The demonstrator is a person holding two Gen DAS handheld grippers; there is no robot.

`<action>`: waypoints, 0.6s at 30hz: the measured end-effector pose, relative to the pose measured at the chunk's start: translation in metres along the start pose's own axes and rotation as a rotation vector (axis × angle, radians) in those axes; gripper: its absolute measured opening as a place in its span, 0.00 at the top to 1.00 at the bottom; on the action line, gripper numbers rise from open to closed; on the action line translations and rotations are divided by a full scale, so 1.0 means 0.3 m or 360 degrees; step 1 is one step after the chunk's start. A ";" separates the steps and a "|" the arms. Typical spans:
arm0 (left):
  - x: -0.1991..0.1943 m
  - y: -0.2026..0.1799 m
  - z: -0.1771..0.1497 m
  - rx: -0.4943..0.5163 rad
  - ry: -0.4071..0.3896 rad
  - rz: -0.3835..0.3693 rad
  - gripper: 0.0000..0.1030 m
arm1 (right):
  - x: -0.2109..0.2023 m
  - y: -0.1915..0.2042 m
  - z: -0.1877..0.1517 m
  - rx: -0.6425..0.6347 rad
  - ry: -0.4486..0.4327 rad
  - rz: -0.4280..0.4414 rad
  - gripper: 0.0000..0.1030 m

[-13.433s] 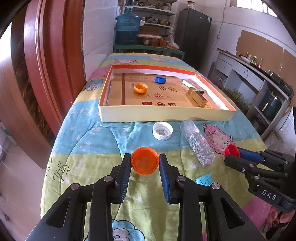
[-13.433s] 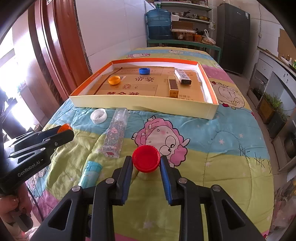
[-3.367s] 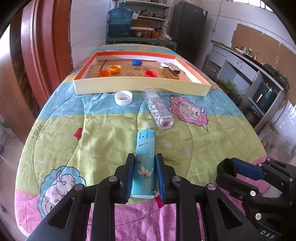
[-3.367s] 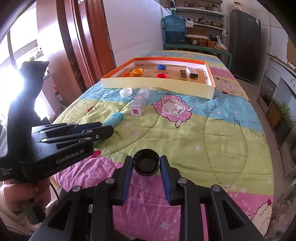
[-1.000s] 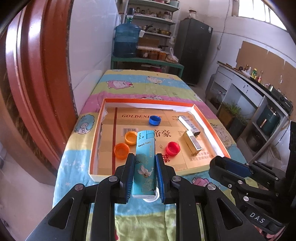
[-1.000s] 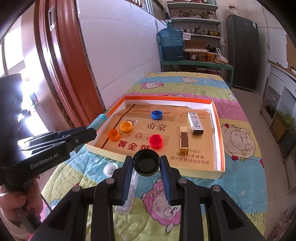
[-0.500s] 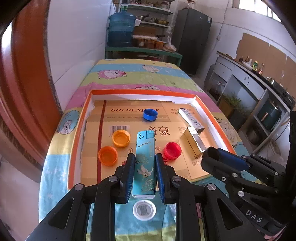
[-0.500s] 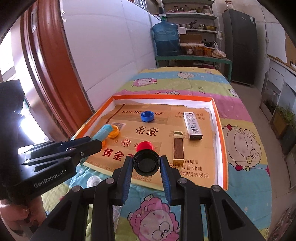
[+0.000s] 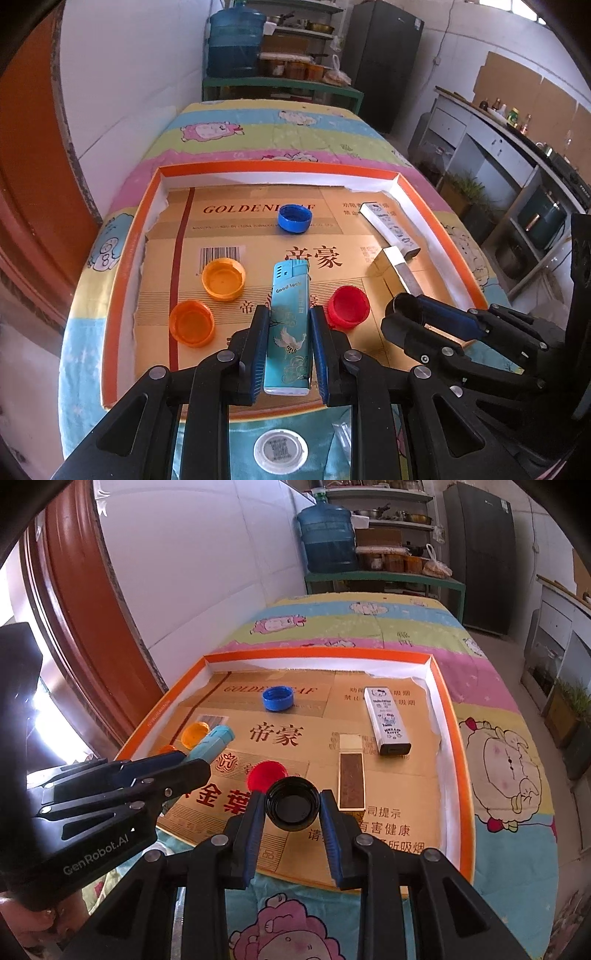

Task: Organize rigid objects
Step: 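Open the left tool to drop the blue lighter while the right drops the black cap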

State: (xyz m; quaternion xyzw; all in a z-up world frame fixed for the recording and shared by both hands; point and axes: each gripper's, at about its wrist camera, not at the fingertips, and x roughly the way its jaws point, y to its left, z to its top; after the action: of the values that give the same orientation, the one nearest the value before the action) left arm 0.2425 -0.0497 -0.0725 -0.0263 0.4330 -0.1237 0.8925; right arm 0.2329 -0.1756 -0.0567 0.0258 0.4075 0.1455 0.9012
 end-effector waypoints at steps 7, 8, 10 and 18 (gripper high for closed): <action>0.025 -0.002 0.004 0.0003 0.0019 0.0006 0.78 | 0.016 -0.005 -0.003 -0.0005 0.0019 0.0006 0.71; 0.030 -0.002 0.004 0.0004 0.0024 0.0007 0.78 | 0.017 -0.007 -0.004 -0.0004 0.0020 0.0006 0.71; 0.035 -0.003 0.004 0.0005 0.0030 0.0008 0.78 | 0.021 -0.010 -0.002 -0.0001 0.0022 0.0004 0.71; 0.069 -0.006 0.006 0.0022 0.0065 0.0018 0.78 | 0.037 -0.016 -0.007 0.0006 0.0054 -0.0007 0.71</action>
State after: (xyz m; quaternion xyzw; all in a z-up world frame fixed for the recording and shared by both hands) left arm 0.2560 -0.0566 -0.0870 -0.0153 0.4503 -0.1222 0.8843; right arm 0.2395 -0.1772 -0.0670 0.0240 0.4231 0.1432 0.8944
